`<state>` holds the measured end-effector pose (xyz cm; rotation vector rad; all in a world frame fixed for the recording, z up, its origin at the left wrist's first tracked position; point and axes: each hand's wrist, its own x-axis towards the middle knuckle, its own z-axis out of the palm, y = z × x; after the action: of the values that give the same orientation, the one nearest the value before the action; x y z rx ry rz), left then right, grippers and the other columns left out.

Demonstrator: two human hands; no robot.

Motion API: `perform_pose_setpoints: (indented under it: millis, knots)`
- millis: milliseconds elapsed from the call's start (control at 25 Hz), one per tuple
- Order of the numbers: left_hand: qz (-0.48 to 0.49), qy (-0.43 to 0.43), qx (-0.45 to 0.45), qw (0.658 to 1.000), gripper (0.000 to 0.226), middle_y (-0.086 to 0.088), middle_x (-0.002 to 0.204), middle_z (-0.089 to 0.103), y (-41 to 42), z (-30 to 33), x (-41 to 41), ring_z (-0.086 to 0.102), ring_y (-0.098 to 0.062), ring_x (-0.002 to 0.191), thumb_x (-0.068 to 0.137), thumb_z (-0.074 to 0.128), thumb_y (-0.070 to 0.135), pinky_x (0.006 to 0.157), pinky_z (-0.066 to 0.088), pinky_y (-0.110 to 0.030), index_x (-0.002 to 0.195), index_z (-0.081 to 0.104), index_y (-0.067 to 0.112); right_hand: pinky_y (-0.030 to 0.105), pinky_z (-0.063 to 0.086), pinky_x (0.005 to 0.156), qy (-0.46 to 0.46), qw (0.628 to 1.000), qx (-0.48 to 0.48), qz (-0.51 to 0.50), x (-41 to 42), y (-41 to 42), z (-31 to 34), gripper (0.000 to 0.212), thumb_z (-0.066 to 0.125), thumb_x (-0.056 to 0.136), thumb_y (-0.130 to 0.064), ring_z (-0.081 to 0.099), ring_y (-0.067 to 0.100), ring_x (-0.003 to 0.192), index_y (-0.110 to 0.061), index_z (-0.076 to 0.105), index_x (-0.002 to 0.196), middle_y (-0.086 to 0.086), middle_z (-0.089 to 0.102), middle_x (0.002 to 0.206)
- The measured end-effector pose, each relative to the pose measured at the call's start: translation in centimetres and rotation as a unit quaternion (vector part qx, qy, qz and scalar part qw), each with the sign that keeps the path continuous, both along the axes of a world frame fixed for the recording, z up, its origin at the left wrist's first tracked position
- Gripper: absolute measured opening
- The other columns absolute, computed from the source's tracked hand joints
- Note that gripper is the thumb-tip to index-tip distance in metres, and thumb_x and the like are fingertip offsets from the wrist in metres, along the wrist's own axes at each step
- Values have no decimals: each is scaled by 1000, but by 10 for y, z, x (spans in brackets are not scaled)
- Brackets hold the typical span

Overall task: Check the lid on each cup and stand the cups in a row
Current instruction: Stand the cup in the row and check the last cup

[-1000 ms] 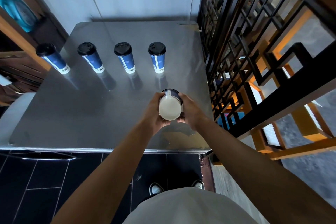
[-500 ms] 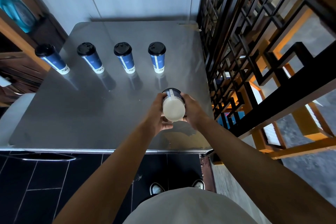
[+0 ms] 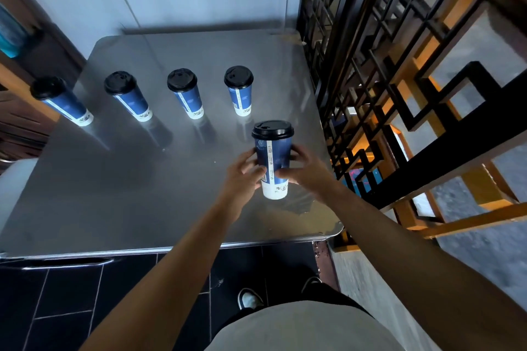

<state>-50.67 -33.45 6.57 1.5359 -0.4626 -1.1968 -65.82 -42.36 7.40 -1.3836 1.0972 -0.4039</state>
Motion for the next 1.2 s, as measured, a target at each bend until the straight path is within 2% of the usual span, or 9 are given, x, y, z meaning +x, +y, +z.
perform_pose_setpoints:
  millis: [80, 200, 360, 480, 680, 880, 960, 1080, 1200]
  knots:
    - [2, -2, -4, 1000, 49, -3, 109, 69, -9, -4, 3, 76, -14, 94, 90, 61, -16, 74, 63, -31, 120, 58, 22, 42, 56, 93, 22, 999, -30, 10, 1, -6, -4, 76, 82, 75, -5, 63, 11, 110, -27, 51, 142, 0, 62, 127]
    - [-12, -23, 2, 1000, 54, -17, 123, 67, -31, -12, 6, 66, -35, 120, 85, 65, -20, 99, 56, -52, 125, 53, 14, 40, 56, 93, 81, 994, -78, 13, 5, -20, -13, 72, 82, 76, -11, 64, 4, 100, -27, 52, 140, -3, 62, 132]
    - [-26, -56, 14, 998, 55, -19, 134, 64, -80, -20, 5, 63, -34, 125, 88, 65, -16, 105, 52, -52, 135, 53, 7, 39, 53, 100, 125, 986, -102, -35, 13, -58, -29, 58, 83, 75, -14, 65, 20, 117, -16, 61, 129, 0, 67, 132]
    - [-32, -63, 32, 997, 49, -17, 130, 65, -134, -25, 9, 63, -33, 122, 90, 62, -15, 105, 52, -53, 135, 54, 4, 41, 55, 96, 121, 987, -87, -54, 29, -106, -42, 54, 82, 75, -9, 68, 22, 108, -16, 61, 125, 4, 69, 122]
    - [-43, -77, 51, 995, 61, -15, 122, 65, -218, -35, 23, 63, -19, 106, 86, 67, -12, 90, 55, -37, 141, 47, 6, 32, 51, 81, 99, 988, -81, -88, 53, -181, -61, 42, 78, 76, -7, 63, 13, 85, -15, 56, 112, -8, 63, 89]
    - [-44, -110, 41, 992, 56, -13, 123, 69, -287, -54, 37, 65, -17, 110, 83, 68, -14, 77, 55, -17, 132, 51, 7, -6, 38, 66, 86, 978, -143, -123, 64, -240, -70, 64, 86, 71, -11, 55, -27, 78, -15, 53, 125, -24, 58, 89]
    - [-51, -127, 29, 990, 58, -13, 125, 69, -301, -61, 38, 66, -19, 115, 82, 69, -14, 84, 56, -18, 130, 50, 10, -7, 35, 68, 97, 976, -158, -114, 65, -256, -72, 73, 88, 71, -17, 56, -14, 86, -13, 48, 131, -17, 59, 102]
    - [-57, -112, 35, 991, 59, -15, 127, 67, -320, -73, 38, 63, -22, 123, 81, 70, -14, 101, 54, -37, 129, 48, 12, -5, 34, 71, 112, 977, -157, -87, 65, -277, -83, 75, 86, 73, -20, 54, 3, 101, -12, 43, 134, -10, 56, 111]
    - [-57, -108, 37, 992, 58, -12, 127, 67, -327, -78, 39, 63, -17, 122, 81, 70, -15, 101, 53, -33, 123, 49, 19, -6, 35, 70, 124, 975, -161, -88, 66, -286, -93, 70, 83, 76, -14, 53, 4, 98, -9, 43, 133, -9, 56, 108]
